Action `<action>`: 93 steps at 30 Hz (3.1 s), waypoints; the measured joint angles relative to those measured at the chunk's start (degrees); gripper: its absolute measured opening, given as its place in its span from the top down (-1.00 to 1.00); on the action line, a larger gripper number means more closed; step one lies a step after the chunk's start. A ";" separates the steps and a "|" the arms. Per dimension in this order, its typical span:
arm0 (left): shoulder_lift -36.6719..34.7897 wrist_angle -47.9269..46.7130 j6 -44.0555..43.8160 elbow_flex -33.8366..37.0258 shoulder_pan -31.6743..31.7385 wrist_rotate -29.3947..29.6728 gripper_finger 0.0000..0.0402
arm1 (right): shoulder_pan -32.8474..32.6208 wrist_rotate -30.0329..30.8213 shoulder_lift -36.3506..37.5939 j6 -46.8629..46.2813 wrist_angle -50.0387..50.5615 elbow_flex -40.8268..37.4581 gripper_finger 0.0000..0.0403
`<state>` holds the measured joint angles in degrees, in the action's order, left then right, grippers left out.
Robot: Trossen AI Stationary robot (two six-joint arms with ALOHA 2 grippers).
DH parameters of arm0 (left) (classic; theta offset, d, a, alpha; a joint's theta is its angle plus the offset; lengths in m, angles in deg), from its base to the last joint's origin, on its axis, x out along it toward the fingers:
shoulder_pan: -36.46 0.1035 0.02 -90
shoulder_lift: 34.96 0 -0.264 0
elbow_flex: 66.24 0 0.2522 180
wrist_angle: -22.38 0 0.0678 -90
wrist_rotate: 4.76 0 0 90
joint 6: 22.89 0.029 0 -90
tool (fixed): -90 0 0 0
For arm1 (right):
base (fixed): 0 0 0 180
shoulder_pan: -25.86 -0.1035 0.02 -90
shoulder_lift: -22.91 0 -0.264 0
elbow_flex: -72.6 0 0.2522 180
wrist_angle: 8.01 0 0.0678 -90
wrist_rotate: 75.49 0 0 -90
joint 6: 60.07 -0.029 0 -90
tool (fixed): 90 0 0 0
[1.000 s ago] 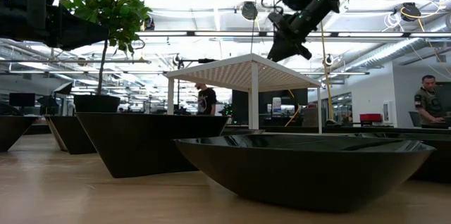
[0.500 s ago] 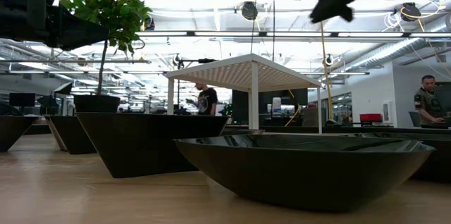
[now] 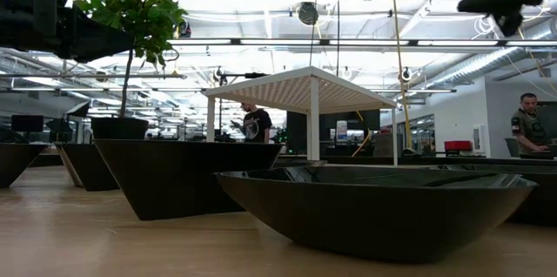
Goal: Pick & Place Mini shaped plates
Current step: Put the black distorted square plate on the shelf
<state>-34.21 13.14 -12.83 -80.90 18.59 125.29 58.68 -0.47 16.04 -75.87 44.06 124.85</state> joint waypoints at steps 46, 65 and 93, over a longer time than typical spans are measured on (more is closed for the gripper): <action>0.00 -0.02 0.00 0.00 0.00 0.50 -0.05 | -41.97 17.05 -1.42 10.98 -42.41 -30.03 1.00; -0.01 -0.01 0.00 0.00 0.00 0.49 -0.05 | -45.70 23.09 6.62 19.60 -41.06 -34.69 1.00; 0.01 0.15 -0.60 0.00 0.00 0.41 -0.05 | -45.68 23.80 6.62 18.43 -41.08 -35.12 1.00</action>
<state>-34.20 13.29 -13.43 -80.90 18.59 125.70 13.00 23.33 22.66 -57.44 2.98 89.73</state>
